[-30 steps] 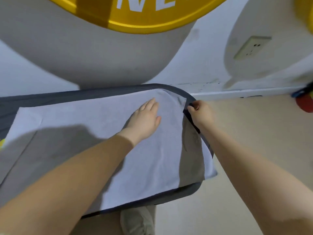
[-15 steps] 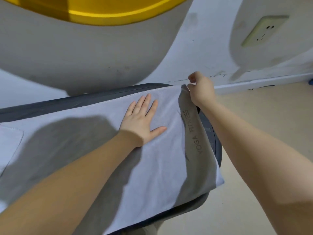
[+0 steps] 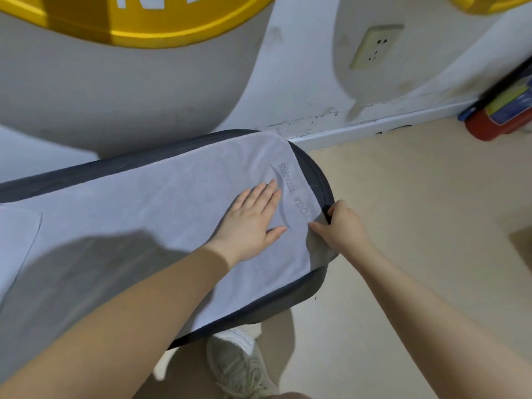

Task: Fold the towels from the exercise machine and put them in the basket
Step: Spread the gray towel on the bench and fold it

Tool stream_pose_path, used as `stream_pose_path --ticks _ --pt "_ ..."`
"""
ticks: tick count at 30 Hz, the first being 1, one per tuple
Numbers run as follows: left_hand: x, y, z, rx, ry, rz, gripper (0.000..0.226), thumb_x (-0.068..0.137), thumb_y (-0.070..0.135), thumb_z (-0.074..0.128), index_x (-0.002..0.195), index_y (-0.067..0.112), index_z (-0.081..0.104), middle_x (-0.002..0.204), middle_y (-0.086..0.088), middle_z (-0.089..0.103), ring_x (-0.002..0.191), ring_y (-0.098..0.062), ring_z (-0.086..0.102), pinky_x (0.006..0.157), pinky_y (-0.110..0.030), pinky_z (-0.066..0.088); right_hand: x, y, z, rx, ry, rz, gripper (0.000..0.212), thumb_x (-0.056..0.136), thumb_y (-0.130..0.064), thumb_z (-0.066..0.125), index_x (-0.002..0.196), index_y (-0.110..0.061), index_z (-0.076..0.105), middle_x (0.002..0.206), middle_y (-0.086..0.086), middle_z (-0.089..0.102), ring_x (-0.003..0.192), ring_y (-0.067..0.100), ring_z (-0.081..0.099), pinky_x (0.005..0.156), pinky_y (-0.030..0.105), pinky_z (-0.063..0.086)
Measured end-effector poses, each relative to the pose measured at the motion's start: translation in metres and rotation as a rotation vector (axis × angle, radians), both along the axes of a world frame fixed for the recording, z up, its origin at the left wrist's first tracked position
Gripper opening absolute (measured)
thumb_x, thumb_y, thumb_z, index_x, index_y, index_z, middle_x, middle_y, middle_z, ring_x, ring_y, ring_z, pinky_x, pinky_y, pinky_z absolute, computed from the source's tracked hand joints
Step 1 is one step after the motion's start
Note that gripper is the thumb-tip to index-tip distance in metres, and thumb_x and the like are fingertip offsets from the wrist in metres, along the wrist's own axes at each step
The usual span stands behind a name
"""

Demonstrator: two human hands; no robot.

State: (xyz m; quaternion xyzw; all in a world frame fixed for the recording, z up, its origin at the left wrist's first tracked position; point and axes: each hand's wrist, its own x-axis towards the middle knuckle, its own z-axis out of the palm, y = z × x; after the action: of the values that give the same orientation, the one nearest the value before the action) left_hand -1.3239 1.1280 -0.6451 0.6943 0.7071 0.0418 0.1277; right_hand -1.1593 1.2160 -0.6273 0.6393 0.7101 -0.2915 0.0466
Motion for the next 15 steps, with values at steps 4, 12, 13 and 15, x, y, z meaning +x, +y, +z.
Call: stream_pose_path --ticks 4,12,13,15 --pt "0.014 -0.019 -0.006 -0.059 0.034 -0.029 0.07 0.095 0.053 0.022 0.148 0.017 -0.007 0.157 -0.001 -0.013 0.145 -0.017 -0.011 0.115 -0.03 -0.008 0.009 -0.013 0.008 -0.246 0.08 -0.159 0.027 0.078 -0.026 0.069 0.078 -0.007 0.05 0.068 0.005 0.052 0.058 0.02 0.051 0.049 0.027 0.041" --pt "0.008 -0.038 -0.012 -0.092 0.019 0.001 0.072 0.094 0.054 0.026 0.148 0.017 -0.004 0.157 -0.002 -0.013 0.145 -0.017 -0.011 0.115 -0.029 -0.008 0.017 -0.019 0.016 -0.117 -0.176 -0.103 0.019 0.073 -0.023 0.062 0.075 -0.01 0.049 0.081 0.008 0.055 0.078 0.027 0.055 0.063 0.029 0.041" --pt "0.004 -0.043 -0.012 -0.091 0.002 0.012 0.07 0.095 0.052 0.026 0.148 0.018 -0.002 0.157 -0.002 -0.013 0.145 -0.016 -0.01 0.115 -0.029 -0.008 0.015 -0.021 0.02 -0.023 -0.299 -0.041 0.021 0.077 -0.023 0.061 0.089 -0.01 0.05 0.096 0.01 0.056 0.095 0.03 0.054 0.073 0.034 0.043" --pt "-0.007 -0.056 -0.009 -0.081 -0.033 0.041 0.065 0.097 0.048 0.026 0.149 0.018 0.002 0.158 -0.001 -0.009 0.145 -0.015 -0.007 0.115 -0.027 -0.006 0.0 -0.027 0.027 0.177 -0.354 0.116 0.026 0.088 -0.021 0.052 0.108 -0.007 0.045 0.117 0.014 0.051 0.112 0.034 0.046 0.087 0.038 0.04"
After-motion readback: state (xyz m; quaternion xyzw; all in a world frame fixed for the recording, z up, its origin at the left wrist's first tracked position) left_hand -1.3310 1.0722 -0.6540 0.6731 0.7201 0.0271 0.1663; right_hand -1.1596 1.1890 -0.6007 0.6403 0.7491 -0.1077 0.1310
